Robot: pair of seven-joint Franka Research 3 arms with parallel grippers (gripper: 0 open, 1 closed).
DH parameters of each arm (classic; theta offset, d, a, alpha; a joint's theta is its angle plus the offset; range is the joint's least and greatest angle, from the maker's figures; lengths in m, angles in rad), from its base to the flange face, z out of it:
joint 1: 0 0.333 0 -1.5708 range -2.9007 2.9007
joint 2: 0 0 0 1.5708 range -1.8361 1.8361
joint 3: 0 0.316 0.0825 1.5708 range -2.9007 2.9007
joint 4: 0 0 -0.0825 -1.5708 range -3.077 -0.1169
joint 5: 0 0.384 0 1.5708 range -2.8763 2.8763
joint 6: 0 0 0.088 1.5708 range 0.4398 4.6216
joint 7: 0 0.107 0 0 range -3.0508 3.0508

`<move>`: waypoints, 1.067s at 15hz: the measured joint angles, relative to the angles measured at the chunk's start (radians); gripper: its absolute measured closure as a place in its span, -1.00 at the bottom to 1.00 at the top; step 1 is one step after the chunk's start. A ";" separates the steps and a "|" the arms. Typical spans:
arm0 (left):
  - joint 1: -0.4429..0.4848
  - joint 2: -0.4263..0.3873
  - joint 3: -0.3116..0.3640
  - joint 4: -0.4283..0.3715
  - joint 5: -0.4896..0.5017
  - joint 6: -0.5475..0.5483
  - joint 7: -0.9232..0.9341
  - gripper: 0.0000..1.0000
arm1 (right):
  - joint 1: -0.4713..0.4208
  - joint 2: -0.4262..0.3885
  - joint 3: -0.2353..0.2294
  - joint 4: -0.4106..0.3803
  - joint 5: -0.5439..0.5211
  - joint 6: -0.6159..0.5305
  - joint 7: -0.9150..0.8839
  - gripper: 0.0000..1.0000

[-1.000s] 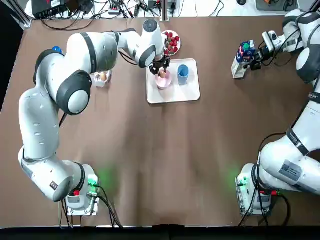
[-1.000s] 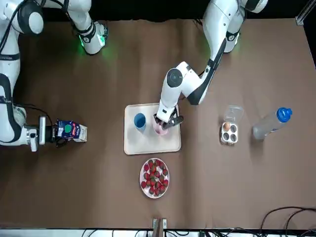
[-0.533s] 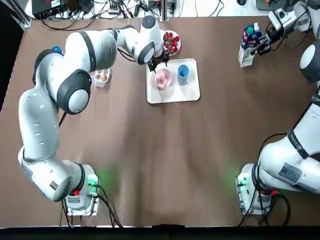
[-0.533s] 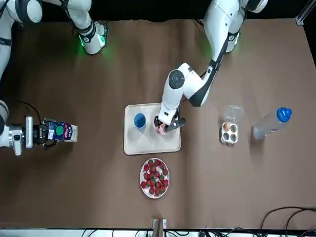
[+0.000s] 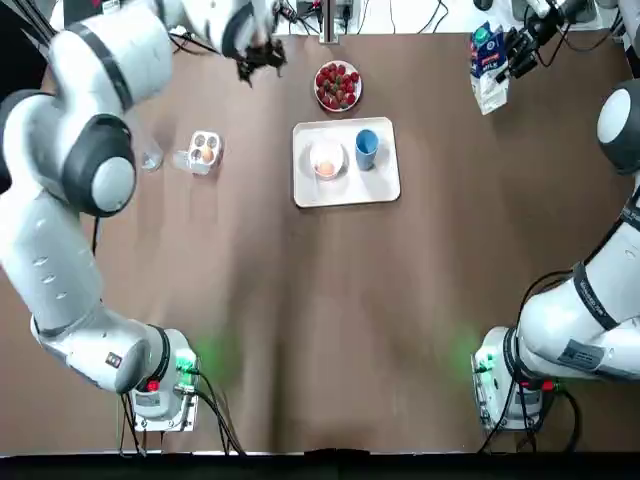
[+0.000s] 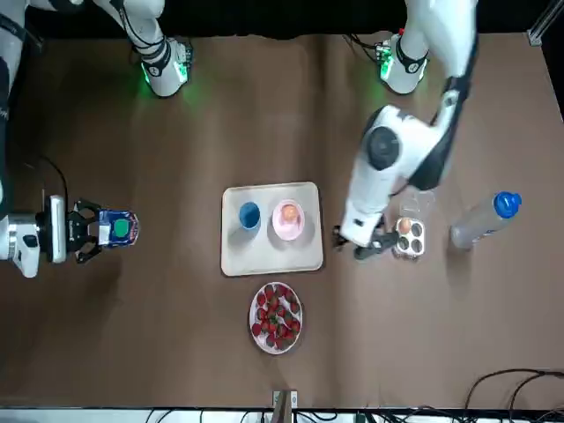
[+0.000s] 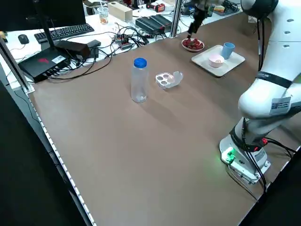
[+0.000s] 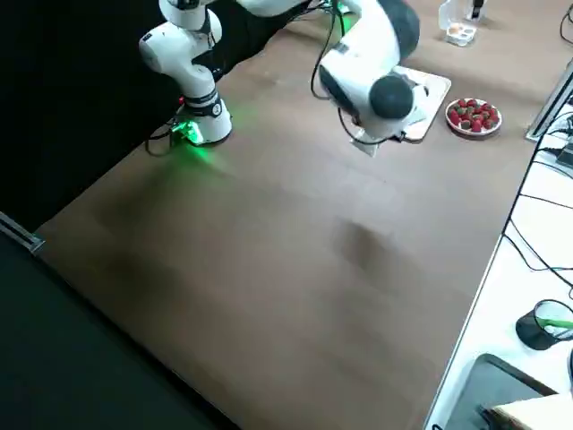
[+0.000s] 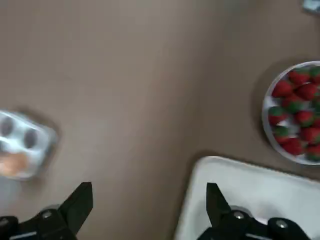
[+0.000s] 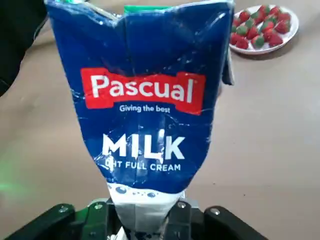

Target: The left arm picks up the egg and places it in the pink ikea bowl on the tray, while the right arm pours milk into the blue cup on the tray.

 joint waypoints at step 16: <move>0.254 -0.410 0.101 0.032 -0.216 -0.543 0.822 -1.00 | 0.416 -0.110 0.001 -0.011 -0.284 0.084 0.575 0.25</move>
